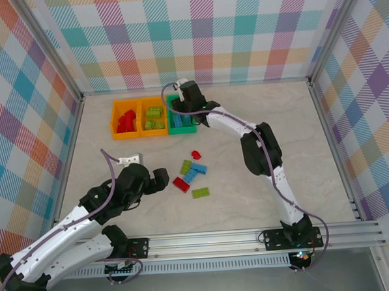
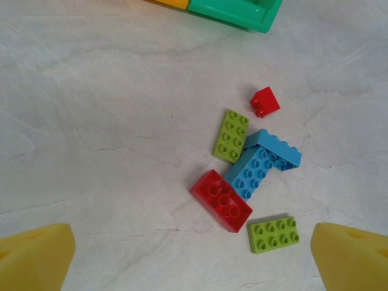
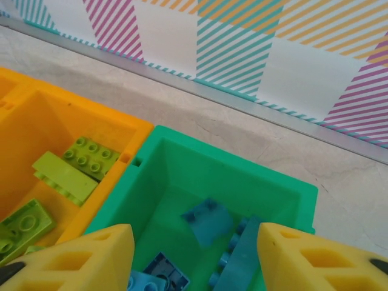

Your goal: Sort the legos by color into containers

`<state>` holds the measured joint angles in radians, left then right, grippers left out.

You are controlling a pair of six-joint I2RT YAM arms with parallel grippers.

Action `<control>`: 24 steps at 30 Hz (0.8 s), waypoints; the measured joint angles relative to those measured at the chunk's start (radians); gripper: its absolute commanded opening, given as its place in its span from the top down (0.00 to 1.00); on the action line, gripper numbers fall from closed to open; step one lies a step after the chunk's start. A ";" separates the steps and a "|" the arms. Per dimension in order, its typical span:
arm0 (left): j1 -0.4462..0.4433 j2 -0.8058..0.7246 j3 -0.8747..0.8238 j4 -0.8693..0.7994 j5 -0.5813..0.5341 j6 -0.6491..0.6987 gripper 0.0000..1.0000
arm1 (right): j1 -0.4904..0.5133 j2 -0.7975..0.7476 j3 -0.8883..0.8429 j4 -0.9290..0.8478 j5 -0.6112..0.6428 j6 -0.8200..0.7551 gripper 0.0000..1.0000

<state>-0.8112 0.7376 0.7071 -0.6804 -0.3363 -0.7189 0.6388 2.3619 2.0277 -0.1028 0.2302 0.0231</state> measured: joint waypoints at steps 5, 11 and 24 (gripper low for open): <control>0.000 0.050 -0.003 0.045 0.029 -0.004 0.00 | -0.001 -0.251 -0.286 -0.027 -0.089 0.039 0.27; 0.000 0.220 -0.003 0.121 0.063 -0.056 0.00 | -0.001 -0.718 -0.712 -0.014 -0.316 0.151 0.17; -0.116 0.584 0.044 0.242 0.069 -0.258 0.13 | 0.032 -1.064 -1.101 -0.319 -0.512 0.262 0.00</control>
<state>-0.9272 1.3220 0.7513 -0.4381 -0.2676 -0.9768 0.6712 1.2984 0.9272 -0.4221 -0.2817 0.2855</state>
